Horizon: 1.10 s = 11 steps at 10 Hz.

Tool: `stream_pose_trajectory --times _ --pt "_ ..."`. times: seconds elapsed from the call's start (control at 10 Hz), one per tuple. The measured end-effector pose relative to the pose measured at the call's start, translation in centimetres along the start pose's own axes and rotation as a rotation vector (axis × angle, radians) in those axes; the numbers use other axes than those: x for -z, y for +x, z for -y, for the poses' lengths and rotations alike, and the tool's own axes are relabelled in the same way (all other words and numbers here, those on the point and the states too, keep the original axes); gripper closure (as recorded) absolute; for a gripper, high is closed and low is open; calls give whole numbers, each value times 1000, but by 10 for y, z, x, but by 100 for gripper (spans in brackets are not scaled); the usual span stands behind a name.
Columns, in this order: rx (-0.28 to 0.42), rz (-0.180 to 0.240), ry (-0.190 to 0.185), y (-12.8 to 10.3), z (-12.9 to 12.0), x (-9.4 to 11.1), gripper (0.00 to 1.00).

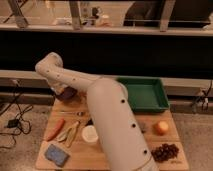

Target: Place towel in purple bowl

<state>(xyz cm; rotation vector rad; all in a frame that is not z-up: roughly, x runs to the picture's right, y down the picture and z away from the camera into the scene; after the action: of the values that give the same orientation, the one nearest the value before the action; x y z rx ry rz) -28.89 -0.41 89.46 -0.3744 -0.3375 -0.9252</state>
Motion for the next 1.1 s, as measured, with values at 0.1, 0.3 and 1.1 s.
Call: stream_pose_trajectory --times 0.1,0.3,1.1 --pt "1 0 0 -1 1 0 82" --pt "1 0 1 -1 1 0 62" --pt "1 1 4 -1 1 0 20"
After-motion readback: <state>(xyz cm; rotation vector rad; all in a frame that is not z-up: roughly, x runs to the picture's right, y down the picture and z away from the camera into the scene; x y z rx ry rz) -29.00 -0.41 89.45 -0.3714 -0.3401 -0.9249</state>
